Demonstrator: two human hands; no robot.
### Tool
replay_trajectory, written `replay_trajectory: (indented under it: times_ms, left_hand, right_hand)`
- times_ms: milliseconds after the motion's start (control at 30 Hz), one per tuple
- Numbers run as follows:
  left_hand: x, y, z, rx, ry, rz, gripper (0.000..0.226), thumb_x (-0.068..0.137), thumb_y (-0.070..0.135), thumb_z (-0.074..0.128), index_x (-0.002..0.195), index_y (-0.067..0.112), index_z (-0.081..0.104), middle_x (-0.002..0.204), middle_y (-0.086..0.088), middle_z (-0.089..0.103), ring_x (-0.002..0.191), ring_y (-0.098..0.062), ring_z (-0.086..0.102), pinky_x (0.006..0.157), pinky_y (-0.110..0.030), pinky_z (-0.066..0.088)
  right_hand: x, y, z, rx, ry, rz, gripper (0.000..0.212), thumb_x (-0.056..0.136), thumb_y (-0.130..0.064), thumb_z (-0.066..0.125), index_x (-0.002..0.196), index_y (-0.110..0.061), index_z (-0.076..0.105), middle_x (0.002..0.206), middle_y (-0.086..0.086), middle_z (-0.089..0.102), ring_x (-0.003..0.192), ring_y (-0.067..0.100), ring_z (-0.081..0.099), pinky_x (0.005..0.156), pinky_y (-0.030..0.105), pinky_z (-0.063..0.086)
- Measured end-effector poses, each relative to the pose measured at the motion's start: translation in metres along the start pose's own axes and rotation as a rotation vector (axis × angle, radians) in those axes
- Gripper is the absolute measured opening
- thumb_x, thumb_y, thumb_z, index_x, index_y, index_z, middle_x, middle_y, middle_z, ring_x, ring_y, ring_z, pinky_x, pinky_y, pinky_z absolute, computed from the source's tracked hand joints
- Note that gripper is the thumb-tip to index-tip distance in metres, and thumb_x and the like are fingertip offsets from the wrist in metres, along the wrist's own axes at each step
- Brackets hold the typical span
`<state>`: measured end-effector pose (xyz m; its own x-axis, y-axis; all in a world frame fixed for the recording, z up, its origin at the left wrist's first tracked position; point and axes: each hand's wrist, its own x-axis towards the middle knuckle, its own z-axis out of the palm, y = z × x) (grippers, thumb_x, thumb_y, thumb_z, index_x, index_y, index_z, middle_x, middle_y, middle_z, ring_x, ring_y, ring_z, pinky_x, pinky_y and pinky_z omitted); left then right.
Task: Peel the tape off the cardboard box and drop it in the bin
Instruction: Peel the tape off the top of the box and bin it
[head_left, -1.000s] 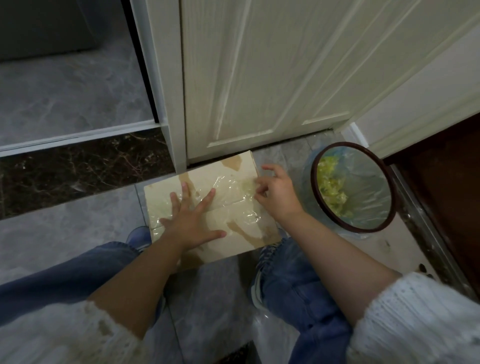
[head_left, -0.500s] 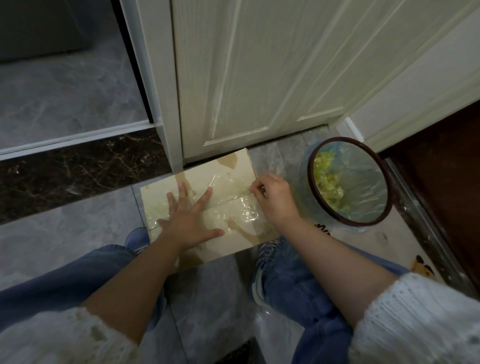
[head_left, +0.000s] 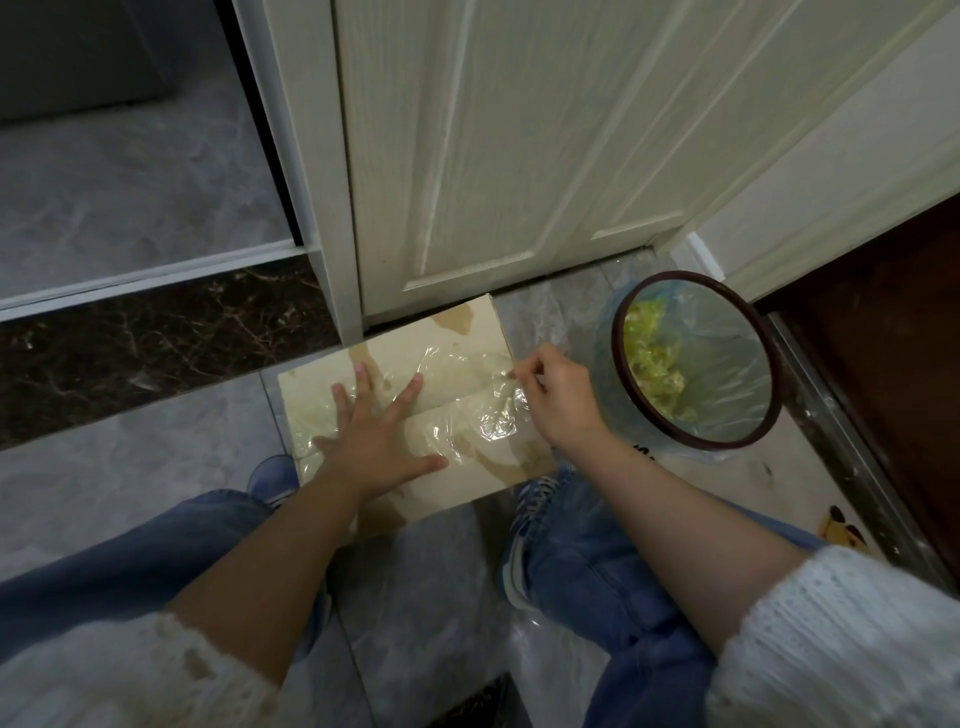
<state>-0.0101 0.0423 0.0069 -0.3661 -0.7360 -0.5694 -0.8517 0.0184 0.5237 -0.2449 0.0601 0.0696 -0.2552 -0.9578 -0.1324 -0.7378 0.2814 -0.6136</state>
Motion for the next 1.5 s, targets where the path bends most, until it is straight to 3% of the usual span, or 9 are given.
replay_trajectory:
  times_ms: [133,400,467,567,700,933,1100,1267,1500]
  left_hand:
    - [0.001,-0.001,0.0,-0.009,0.0,0.006,0.114,0.073,0.071,0.074,0.151,0.063,-0.009,0.158,0.004,-0.046,0.149,-0.037,-0.033,0.112,-0.081,0.007]
    - [0.003,-0.003,0.001,-0.009,0.003,0.013,0.114,0.073,0.073,0.073,0.15,0.064,-0.011,0.157,0.006,-0.046,0.149,-0.037,-0.033,0.112,-0.081,0.008]
    - [0.003,-0.007,0.002,0.002,0.002,0.018,0.115,0.073,0.075,0.072,0.149,0.065,-0.013,0.156,0.007,-0.048,0.149,-0.037,-0.034,0.112,-0.081,0.008]
    - [0.001,-0.01,0.001,-0.006,-0.012,0.021,0.115,0.073,0.074,0.071,0.15,0.063,-0.014,0.154,0.007,-0.05,0.148,-0.036,-0.035,0.113,-0.079,0.006]
    - [0.001,-0.004,-0.001,0.007,-0.014,0.01,0.114,0.075,0.073,0.072,0.152,0.061,-0.011,0.156,0.005,-0.048,0.148,-0.037,-0.034,0.113,-0.08,0.006]
    - [0.002,-0.004,0.001,0.015,-0.017,0.006,0.115,0.074,0.074,0.071,0.152,0.061,-0.012,0.155,0.005,-0.049,0.148,-0.037,-0.035,0.112,-0.08,0.007]
    - [0.001,-0.002,0.0,0.01,-0.02,0.003,0.114,0.074,0.072,0.072,0.153,0.06,-0.01,0.155,0.005,-0.049,0.147,-0.038,-0.036,0.112,-0.081,0.007]
    - [-0.001,0.0,-0.001,0.01,-0.017,0.002,0.114,0.075,0.071,0.073,0.153,0.059,-0.01,0.156,0.004,-0.048,0.148,-0.038,-0.035,0.113,-0.081,0.007]
    - [0.003,-0.005,0.002,0.012,-0.012,0.011,0.115,0.073,0.074,0.072,0.15,0.062,-0.013,0.155,0.005,-0.049,0.148,-0.038,-0.035,0.112,-0.081,0.008]
  right_hand:
    - [-0.002,-0.004,-0.002,0.009,-0.005,0.02,0.013,0.099,-0.009,0.055,0.089,-0.015,0.051,0.103,0.008,0.074,0.097,0.02,0.068,0.083,0.026,0.052]
    - [0.0,0.0,0.0,-0.032,-0.029,0.065,0.012,0.099,-0.017,0.056,0.093,-0.008,0.054,0.098,0.009,0.073,0.086,0.02,0.067,0.076,0.032,0.055]
    - [0.002,0.0,-0.004,0.077,0.009,0.144,0.011,0.101,-0.016,0.054,0.09,-0.013,0.051,0.098,0.007,0.072,0.086,0.017,0.068,0.077,0.026,0.056]
    - [0.009,-0.003,-0.017,0.377,0.076,0.271,0.015,0.104,-0.015,0.047,0.089,-0.018,0.045,0.092,0.01,0.067,0.089,0.023,0.073,0.078,0.044,0.062]
    - [0.01,-0.024,-0.023,0.451,0.017,0.232,0.01,0.105,-0.011,0.044,0.096,-0.008,0.046,0.087,0.007,0.071,0.078,0.018,0.074,0.065,0.027,0.061]
    - [0.012,-0.026,-0.019,0.615,0.045,0.315,0.006,0.094,-0.007,0.065,0.097,-0.011,0.068,0.096,0.013,0.073,0.068,0.021,0.074,0.068,0.028,0.061]
    - [0.016,-0.027,-0.011,0.643,0.01,0.327,0.026,0.093,-0.006,0.068,0.118,-0.008,0.071,0.088,0.007,0.076,0.079,0.016,0.074,0.083,0.032,0.06]
    - [0.012,-0.036,-0.015,0.777,-0.023,0.318,0.049,0.091,0.008,0.062,0.136,-0.011,0.058,0.103,0.007,0.068,0.078,0.019,0.073,0.086,0.035,0.06]
    - [0.018,-0.037,-0.02,0.78,0.011,0.38,0.021,0.092,0.007,0.061,0.082,-0.011,0.06,0.099,0.008,0.068,0.079,0.023,0.074,0.086,0.043,0.06]
